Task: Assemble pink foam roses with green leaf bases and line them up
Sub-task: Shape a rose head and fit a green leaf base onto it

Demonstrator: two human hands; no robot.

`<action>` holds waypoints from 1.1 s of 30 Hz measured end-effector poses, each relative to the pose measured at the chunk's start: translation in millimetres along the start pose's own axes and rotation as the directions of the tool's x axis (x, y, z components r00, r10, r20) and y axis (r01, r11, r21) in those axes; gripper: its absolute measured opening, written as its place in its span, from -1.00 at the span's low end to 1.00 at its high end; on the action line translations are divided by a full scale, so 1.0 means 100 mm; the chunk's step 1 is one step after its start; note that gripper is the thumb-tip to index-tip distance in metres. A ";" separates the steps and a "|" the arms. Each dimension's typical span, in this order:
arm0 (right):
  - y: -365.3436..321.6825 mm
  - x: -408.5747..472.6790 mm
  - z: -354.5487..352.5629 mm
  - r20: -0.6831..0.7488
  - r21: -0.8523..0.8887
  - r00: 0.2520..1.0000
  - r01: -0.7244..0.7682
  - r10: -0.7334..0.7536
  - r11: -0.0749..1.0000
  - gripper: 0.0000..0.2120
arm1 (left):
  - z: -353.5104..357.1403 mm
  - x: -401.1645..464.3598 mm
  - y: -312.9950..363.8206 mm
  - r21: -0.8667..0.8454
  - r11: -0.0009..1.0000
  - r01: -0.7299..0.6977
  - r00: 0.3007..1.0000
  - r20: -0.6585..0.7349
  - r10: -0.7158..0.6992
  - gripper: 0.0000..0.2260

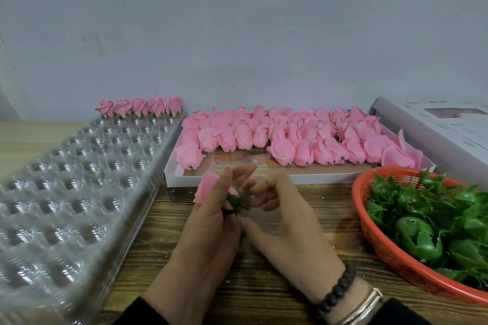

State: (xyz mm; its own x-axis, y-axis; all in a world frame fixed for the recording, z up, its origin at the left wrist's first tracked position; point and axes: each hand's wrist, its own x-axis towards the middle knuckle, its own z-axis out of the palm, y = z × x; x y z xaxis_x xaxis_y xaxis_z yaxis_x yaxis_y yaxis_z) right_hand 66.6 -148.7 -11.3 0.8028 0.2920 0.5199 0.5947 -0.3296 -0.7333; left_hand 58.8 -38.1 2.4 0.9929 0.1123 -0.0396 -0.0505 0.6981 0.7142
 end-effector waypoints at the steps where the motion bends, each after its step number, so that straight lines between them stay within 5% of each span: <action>1: 0.00 -0.01 0.02 0.017 -0.004 0.999 -0.030 0.030 1.000 -0.63 | 0.02 -0.03 -0.01 -0.021 0.999 0.033 0.999 0.009 -0.033 -0.79; 6: -0.04 0.00 0.04 -0.028 0.004 0.998 -0.057 0.057 0.998 -0.65 | 0.08 -0.09 -0.10 0.002 0.996 0.089 0.995 0.046 -0.089 -0.85; 9: -0.06 -0.01 0.02 -0.025 0.044 0.996 -0.086 0.087 0.995 -0.71 | 0.07 -0.09 -0.09 -0.001 0.987 0.162 0.986 0.044 -0.162 -0.71; 16: -0.10 0.03 -0.05 0.158 0.462 0.950 -0.312 0.269 0.830 -0.83 | 0.04 -0.07 -0.02 0.052 0.977 0.208 0.965 0.155 -0.213 -0.77; 21: -0.06 0.02 0.00 0.124 0.261 0.956 -0.289 0.265 0.921 -0.64 | 0.04 -0.06 -0.04 0.018 0.991 0.134 0.988 0.079 -0.135 -0.81; 25: -0.05 0.00 0.03 0.071 0.089 0.975 -0.214 0.208 0.973 -0.70 | 0.03 -0.05 -0.06 0.016 0.990 0.139 0.989 0.047 -0.139 -0.83; 33: -0.10 0.04 -0.06 0.222 0.341 0.930 -0.356 0.293 0.870 -0.80 | 0.02 -0.04 -0.04 0.087 0.981 0.172 0.981 0.076 -0.179 -0.82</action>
State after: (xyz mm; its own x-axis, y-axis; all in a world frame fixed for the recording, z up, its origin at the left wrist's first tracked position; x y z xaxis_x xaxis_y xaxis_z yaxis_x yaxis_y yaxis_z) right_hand 64.0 -150.0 1.0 0.9115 0.3740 0.1710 0.2170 -0.0841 -0.9726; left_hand 55.0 -42.8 0.8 0.9912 -0.0684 -0.1136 0.1308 0.6429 0.7547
